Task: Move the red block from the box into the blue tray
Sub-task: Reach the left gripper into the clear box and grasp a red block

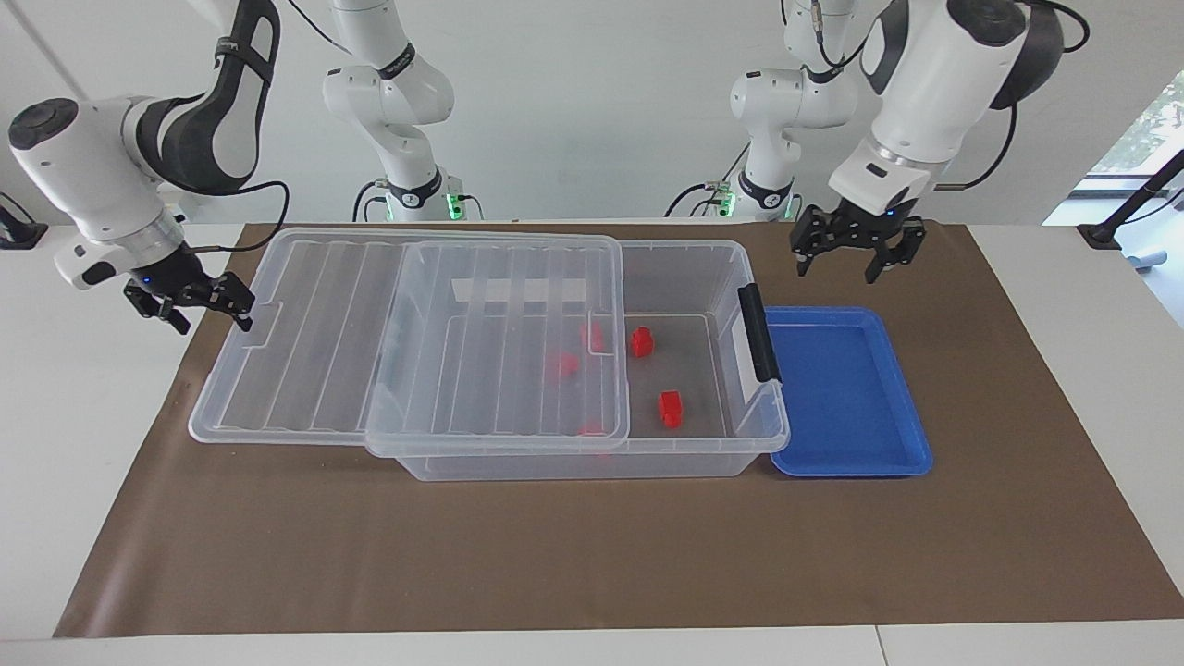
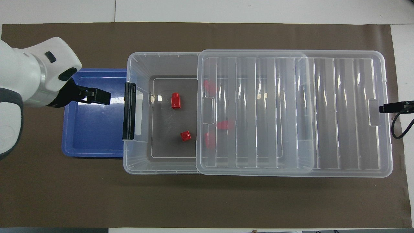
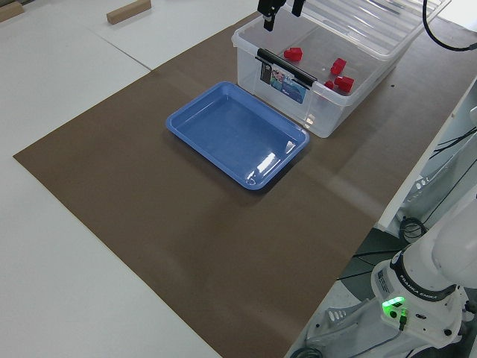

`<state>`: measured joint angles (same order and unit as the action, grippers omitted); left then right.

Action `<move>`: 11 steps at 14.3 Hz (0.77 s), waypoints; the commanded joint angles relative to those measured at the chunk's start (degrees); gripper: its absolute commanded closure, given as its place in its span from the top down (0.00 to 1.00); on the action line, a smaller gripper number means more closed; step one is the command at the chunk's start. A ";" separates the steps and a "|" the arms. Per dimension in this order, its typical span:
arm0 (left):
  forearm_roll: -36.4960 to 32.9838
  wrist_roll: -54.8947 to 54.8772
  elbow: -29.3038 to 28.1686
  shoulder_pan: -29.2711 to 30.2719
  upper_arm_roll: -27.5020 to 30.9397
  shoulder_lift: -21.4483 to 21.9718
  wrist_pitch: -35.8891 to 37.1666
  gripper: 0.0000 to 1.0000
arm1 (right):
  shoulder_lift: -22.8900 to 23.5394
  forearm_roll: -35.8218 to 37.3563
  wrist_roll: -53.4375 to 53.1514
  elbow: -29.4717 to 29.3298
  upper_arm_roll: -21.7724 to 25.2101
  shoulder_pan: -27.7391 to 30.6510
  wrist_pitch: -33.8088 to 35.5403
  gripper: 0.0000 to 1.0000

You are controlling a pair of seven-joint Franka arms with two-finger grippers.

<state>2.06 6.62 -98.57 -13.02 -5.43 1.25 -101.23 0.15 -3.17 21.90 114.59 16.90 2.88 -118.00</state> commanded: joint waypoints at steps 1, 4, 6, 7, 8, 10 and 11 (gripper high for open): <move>-1.01 6.81 -6.79 -5.86 0.60 1.57 -8.52 1.00 | 0.11 0.88 1.65 -0.16 0.41 0.72 -0.83 1.00; -1.18 14.98 -7.95 -10.96 0.60 -3.07 -14.51 1.00 | 0.02 1.06 1.92 -0.25 0.59 0.72 -0.74 1.00; -1.18 17.80 -8.13 -12.91 0.60 -7.03 -20.12 1.00 | 0.02 1.06 1.92 -0.16 0.59 0.64 -0.30 1.00; -1.18 19.12 -8.13 -13.69 0.60 -8.87 -21.80 1.00 | 0.02 1.06 1.92 -0.42 0.59 0.46 0.05 1.00; -1.44 19.74 -8.22 -14.05 0.60 -10.46 -23.65 0.99 | 0.11 1.06 1.83 -1.21 0.59 0.29 0.75 1.00; -1.62 19.75 -9.44 -14.05 0.60 -12.40 -28.04 0.98 | 1.42 0.88 1.05 -4.80 0.24 -0.41 4.77 1.00; -1.62 19.75 -10.06 -14.05 0.60 -13.54 -29.89 0.98 | 2.04 0.79 -0.26 -7.43 -0.28 -0.94 8.19 1.00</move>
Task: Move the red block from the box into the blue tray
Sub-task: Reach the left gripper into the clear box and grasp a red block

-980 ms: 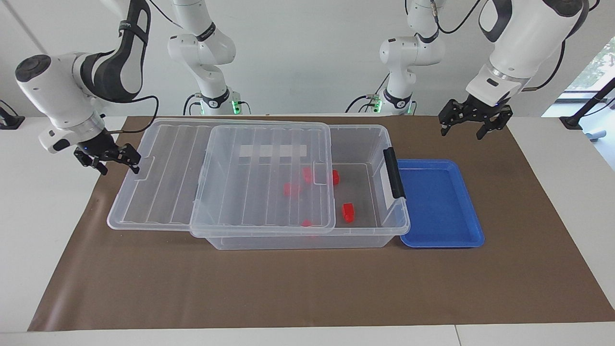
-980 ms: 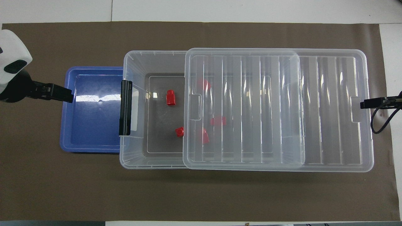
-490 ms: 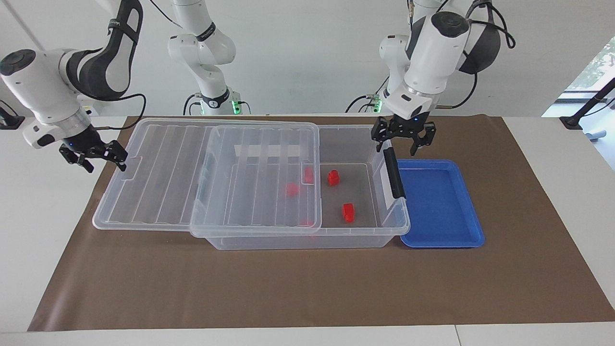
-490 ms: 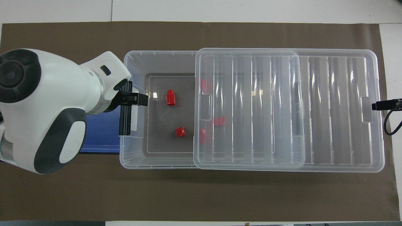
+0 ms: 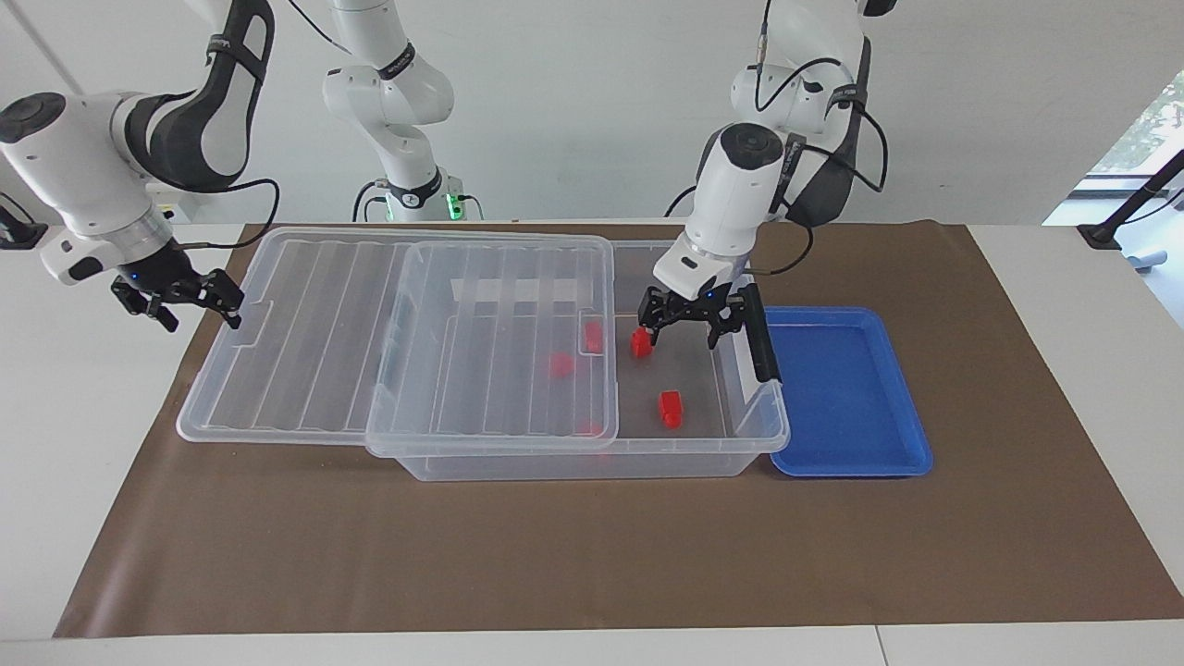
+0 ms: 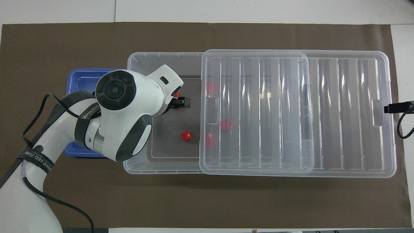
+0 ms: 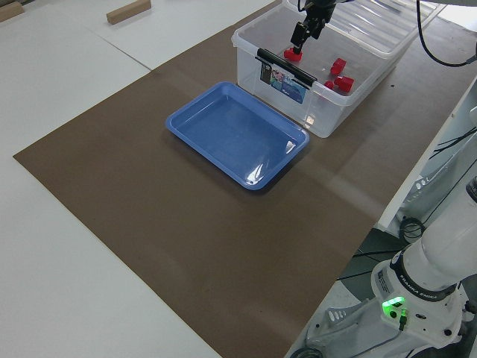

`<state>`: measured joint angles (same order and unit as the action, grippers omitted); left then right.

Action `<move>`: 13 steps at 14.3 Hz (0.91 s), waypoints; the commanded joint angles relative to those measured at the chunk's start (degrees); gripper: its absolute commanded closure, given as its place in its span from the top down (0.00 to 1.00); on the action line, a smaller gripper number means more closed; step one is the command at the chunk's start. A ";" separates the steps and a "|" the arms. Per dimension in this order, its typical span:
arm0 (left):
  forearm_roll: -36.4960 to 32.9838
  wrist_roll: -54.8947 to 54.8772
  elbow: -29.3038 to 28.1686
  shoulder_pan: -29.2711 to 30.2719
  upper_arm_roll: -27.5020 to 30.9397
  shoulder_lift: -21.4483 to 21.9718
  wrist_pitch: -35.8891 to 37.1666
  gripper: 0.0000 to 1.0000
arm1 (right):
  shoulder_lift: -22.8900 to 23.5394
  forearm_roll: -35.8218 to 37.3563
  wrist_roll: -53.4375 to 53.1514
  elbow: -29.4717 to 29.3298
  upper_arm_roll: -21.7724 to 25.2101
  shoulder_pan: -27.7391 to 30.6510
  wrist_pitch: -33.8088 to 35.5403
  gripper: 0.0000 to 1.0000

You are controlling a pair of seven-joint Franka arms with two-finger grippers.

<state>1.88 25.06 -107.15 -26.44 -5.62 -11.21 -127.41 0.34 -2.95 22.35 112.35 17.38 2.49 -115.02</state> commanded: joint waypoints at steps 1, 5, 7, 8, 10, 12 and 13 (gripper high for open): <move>-1.44 1.31 -1.92 -0.63 0.79 -1.96 -4.85 0.98 | 2.12 0.75 -4.64 -8.34 -2.25 -1.34 8.37 1.00; -1.53 1.40 -2.53 -0.81 0.79 -6.35 -7.41 0.98 | 1.25 -0.03 -9.60 -14.08 -5.68 -2.49 16.29 1.00; -1.53 1.40 -4.11 -1.42 0.87 -7.77 -9.33 0.98 | 0.36 -0.12 -13.87 -16.36 -8.14 -2.57 20.07 1.00; -1.53 1.40 -5.07 -1.33 0.96 -7.95 -11.69 0.98 | -0.25 0.14 -17.39 -17.42 -9.54 -2.58 22.09 1.00; -1.44 1.40 -5.61 -0.81 1.23 -8.65 -15.13 0.90 | -1.04 0.67 -19.09 -18.04 -12.18 -2.58 23.60 1.00; -1.79 1.31 -5.61 -0.81 1.23 -8.83 -15.41 0.71 | -1.57 0.32 -21.36 -18.05 -13.33 -2.58 25.18 1.00; -2.23 1.31 -5.79 -0.81 1.23 -8.83 -15.41 0.45 | -1.75 0.32 -24.08 -18.04 -13.86 -2.58 25.45 1.00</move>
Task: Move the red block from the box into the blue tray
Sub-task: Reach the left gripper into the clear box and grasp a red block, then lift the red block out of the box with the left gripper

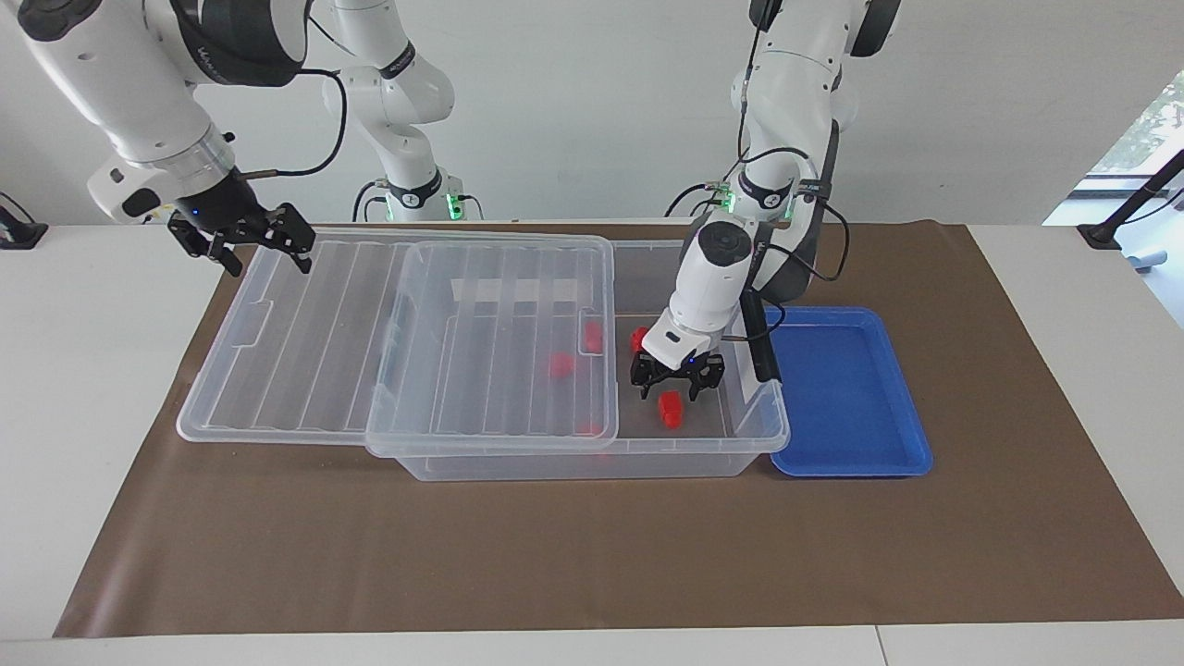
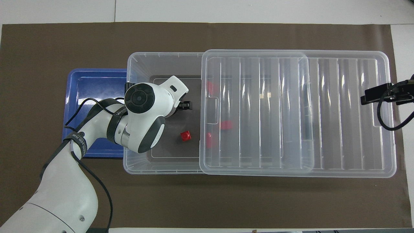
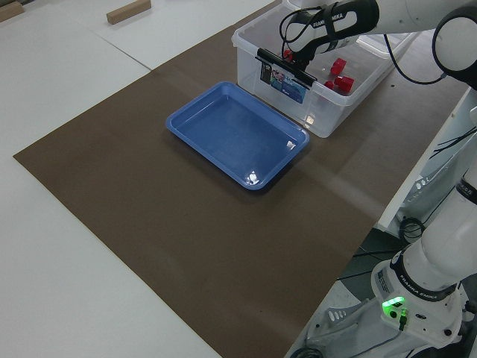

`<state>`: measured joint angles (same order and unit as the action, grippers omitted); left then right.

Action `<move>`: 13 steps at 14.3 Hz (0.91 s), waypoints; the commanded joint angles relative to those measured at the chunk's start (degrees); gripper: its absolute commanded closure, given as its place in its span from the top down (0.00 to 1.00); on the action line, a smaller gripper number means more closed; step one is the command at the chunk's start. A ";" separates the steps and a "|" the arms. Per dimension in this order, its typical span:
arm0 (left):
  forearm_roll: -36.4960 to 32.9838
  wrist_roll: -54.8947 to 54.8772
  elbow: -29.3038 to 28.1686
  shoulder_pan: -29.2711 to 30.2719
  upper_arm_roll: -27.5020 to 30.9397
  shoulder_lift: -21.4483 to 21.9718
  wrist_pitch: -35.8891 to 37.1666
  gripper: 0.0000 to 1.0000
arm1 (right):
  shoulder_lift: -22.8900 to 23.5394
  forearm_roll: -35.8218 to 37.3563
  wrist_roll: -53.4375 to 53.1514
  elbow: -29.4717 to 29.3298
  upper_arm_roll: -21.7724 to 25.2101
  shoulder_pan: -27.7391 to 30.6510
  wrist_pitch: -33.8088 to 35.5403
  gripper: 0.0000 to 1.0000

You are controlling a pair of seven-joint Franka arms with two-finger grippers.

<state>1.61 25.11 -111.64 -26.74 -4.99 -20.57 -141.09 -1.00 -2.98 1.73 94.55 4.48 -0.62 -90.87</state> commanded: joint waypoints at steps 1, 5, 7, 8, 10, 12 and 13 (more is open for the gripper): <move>-2.13 1.26 -1.56 -0.50 0.59 0.62 -1.64 0.09 | -0.32 0.52 -4.10 -0.24 -1.40 0.53 1.14 1.00; -2.13 1.26 -1.04 0.11 0.77 2.19 -0.68 0.00 | -0.49 0.70 -4.37 -0.33 -2.72 0.36 1.13 1.00; -2.13 1.09 -0.86 0.99 0.77 6.57 4.21 0.00 | -0.58 0.70 -4.19 -0.33 -2.55 0.44 0.70 1.00; -2.13 1.09 -0.77 0.99 0.68 9.38 8.07 0.00 | -0.58 0.70 -4.28 -0.33 -2.55 0.35 0.87 1.00; -2.13 0.91 -0.43 0.99 0.68 14.39 14.59 0.00 | -0.67 0.87 -4.19 -0.07 -2.55 0.35 0.96 1.00; -2.13 0.56 1.24 1.25 0.77 18.70 20.65 0.00 | -0.93 0.96 -3.84 0.19 -2.46 0.88 0.43 1.00; -2.13 0.38 1.42 2.82 0.77 21.07 23.21 0.00 | -0.93 1.05 -3.84 0.20 -2.37 0.88 0.43 1.00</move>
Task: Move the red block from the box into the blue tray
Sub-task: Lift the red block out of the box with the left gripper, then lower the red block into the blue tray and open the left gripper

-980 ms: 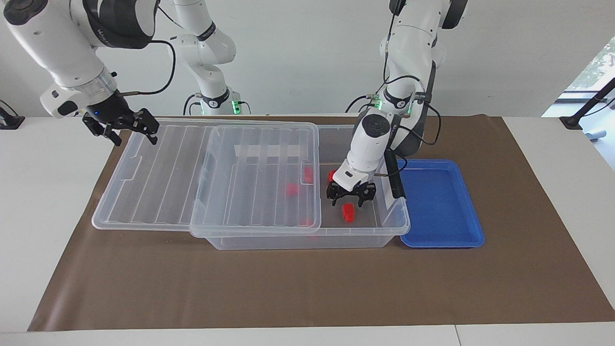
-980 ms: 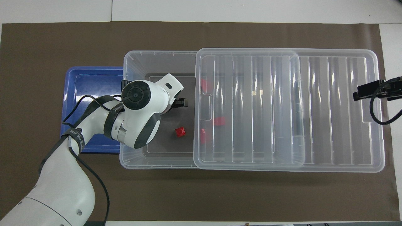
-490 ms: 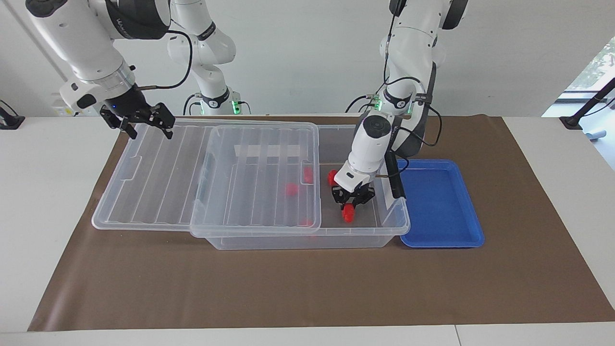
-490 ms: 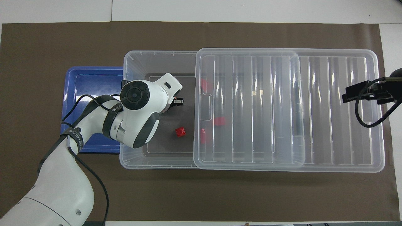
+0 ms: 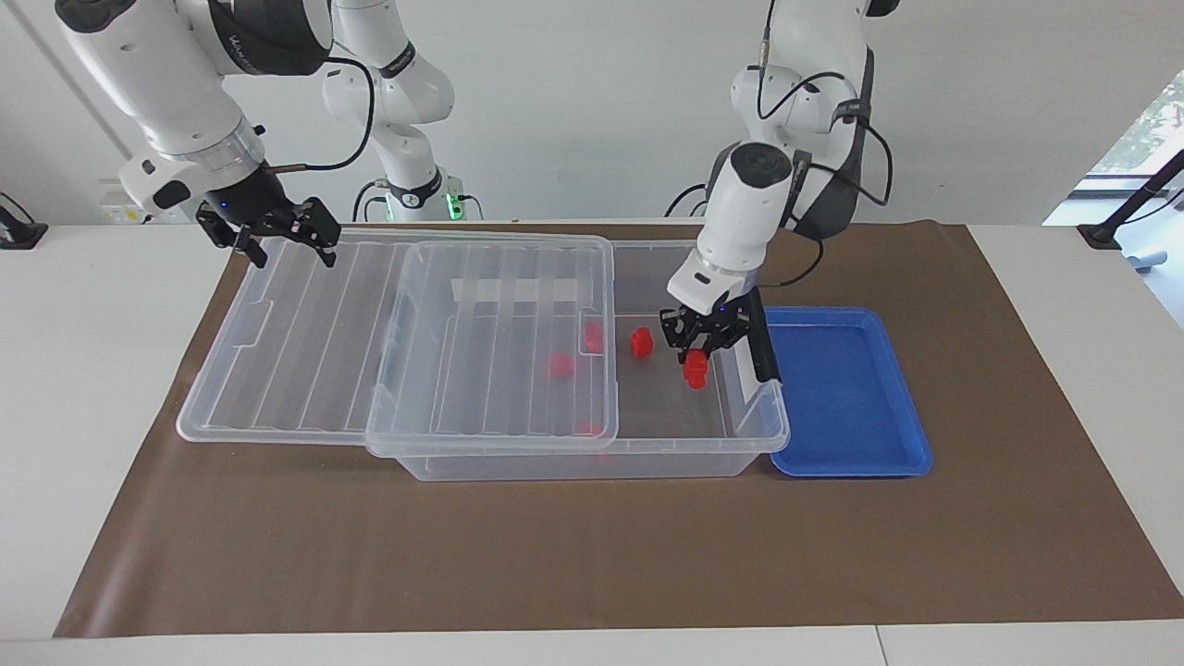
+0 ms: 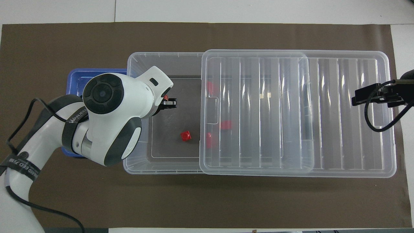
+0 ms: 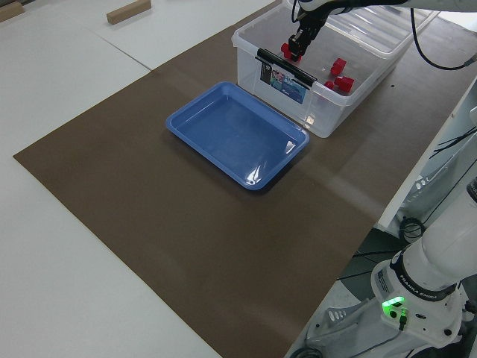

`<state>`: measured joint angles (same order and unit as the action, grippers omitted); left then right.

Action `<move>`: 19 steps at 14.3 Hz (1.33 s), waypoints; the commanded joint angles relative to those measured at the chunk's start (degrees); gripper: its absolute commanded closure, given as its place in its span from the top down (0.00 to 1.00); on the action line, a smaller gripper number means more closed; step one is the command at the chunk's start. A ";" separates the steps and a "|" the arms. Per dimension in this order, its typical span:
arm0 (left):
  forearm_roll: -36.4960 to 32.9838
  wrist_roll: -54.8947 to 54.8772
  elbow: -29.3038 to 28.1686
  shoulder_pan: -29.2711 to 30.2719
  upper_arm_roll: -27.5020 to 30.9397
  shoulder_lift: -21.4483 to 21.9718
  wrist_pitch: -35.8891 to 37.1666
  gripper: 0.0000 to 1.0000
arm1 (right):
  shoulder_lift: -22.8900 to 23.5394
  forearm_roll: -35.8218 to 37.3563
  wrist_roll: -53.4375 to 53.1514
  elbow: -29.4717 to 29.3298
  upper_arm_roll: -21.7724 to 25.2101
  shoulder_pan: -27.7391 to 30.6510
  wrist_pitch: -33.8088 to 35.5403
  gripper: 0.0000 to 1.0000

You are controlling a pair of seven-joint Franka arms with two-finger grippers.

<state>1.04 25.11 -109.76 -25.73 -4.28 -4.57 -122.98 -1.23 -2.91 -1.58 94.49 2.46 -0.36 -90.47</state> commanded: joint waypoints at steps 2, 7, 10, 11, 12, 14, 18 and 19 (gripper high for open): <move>-1.57 0.29 -0.80 4.45 0.06 8.25 8.79 0.00 | -0.70 1.76 -0.62 0.26 -0.35 0.36 -0.15 1.00; -1.48 -1.54 -7.63 13.05 -0.02 11.85 10.67 0.00 | -2.19 2.47 11.74 4.54 4.46 2.12 -5.48 0.26; -1.48 -9.11 -14.67 18.07 0.07 12.66 3.82 0.00 | -3.69 2.65 22.20 11.93 11.24 1.59 -13.92 0.00; -1.48 -9.03 -16.08 19.13 0.07 11.78 2.15 0.00 | -2.65 2.65 24.41 12.12 12.29 2.29 -15.77 0.00; -1.48 -8.50 -17.40 19.92 0.07 10.47 0.04 0.00 | -1.07 2.65 25.82 12.47 13.87 2.56 -17.27 0.00; -1.48 -8.06 -18.64 22.91 0.07 7.49 -5.84 0.00 | 1.83 2.47 26.28 12.30 14.94 3.35 -19.91 0.00; -1.48 -1.22 -18.64 23.01 0.07 0.98 -16.47 0.00 | 3.33 1.86 25.58 12.65 14.85 3.62 -20.88 0.00; -1.48 0.36 -18.56 23.01 0.07 0.01 -17.89 0.00 | 3.34 1.60 25.05 13.61 14.85 3.62 -21.59 0.00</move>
<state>0.60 21.44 -128.42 -2.98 -3.81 -2.38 -136.86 2.19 -0.73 23.89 106.74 17.62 3.06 -110.57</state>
